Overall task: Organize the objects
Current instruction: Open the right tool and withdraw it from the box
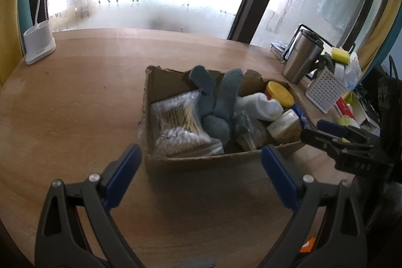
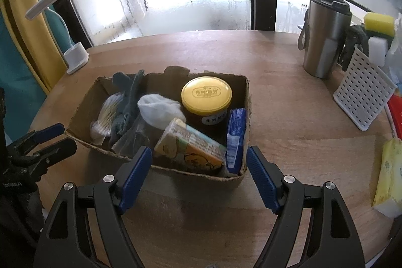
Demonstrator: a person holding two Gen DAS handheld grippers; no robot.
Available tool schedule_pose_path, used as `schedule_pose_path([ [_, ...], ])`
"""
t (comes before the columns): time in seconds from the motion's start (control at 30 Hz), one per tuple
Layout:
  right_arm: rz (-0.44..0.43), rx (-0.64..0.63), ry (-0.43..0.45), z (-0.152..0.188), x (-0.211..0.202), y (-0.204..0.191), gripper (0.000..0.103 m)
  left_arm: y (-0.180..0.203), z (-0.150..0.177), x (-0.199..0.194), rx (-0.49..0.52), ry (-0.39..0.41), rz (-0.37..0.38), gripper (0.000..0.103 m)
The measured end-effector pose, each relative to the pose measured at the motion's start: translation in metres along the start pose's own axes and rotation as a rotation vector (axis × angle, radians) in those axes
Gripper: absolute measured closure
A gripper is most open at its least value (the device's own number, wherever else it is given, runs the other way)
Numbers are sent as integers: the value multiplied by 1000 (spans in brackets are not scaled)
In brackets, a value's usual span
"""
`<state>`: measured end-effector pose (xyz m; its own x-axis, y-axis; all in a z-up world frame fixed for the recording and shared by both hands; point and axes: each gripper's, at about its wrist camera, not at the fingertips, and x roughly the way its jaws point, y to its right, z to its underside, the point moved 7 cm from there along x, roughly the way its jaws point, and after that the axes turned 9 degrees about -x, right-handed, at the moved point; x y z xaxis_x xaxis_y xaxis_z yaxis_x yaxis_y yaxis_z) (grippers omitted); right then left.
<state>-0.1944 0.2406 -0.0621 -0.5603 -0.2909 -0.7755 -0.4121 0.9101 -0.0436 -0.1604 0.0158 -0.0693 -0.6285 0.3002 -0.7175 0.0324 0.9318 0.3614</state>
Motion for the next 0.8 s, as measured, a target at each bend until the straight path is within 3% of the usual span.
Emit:
schedule_pose_path([
  [0.8,-29,-7,26,26,-29,-26,23,5,22,-36,20,35,15,6],
])
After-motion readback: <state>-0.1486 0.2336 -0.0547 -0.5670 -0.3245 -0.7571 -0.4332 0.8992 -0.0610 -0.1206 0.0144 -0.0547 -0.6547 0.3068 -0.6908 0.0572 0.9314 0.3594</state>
